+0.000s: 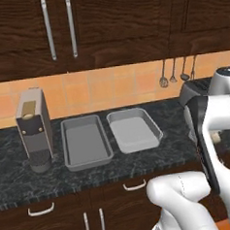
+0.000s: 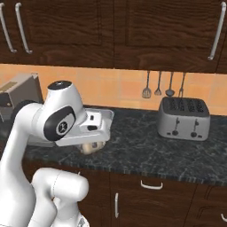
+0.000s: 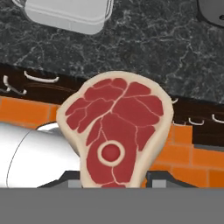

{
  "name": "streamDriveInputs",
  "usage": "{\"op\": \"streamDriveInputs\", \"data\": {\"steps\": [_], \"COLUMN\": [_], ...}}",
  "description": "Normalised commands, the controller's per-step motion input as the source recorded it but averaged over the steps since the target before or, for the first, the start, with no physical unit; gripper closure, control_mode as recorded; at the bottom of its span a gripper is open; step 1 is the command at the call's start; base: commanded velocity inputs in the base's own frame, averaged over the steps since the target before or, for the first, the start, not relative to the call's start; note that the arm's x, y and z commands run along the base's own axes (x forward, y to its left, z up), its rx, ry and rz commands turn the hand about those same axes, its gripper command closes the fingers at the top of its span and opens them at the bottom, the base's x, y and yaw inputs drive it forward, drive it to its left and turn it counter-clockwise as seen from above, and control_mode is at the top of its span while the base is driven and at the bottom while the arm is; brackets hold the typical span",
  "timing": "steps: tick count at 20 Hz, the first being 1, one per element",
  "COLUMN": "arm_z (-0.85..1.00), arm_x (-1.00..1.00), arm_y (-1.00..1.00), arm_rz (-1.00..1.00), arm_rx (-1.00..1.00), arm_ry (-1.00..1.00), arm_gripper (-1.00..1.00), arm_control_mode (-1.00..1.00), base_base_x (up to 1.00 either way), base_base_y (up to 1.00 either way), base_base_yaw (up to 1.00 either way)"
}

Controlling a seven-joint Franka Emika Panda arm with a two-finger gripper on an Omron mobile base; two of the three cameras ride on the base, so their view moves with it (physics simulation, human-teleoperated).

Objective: Place one lemon and one steak in each tupperware on the nearby counter, to pack two identical lunches.

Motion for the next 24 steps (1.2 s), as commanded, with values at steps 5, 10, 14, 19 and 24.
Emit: {"op": "streamDriveInputs", "data": {"steps": [5,10,14,19,24], "arm_z": [-0.19,-0.38,-0.57,-0.26,-0.07], "arm_x": [0.8,1.0,1.0,1.0,0.96], "arm_y": [0.06,0.34,0.2,0.14,0.34], "arm_rz": [0.01,0.04,0.11,0.09,0.06], "arm_rx": [0.0,0.0,0.03,0.1,0.05], "arm_ry": [0.05,0.01,0.0,0.0,0.09], "arm_gripper": [1.0,1.0,1.0,1.0,1.0], "arm_control_mode": [-1.0,-1.0,-1.0,-1.0,-1.0], "base_base_x": [0.16,0.0,0.0,0.0,0.0], "base_base_y": [0.0,0.0,0.0,0.0,0.0], "base_base_yaw": [0.0,0.0,0.0,0.0,0.0]}}
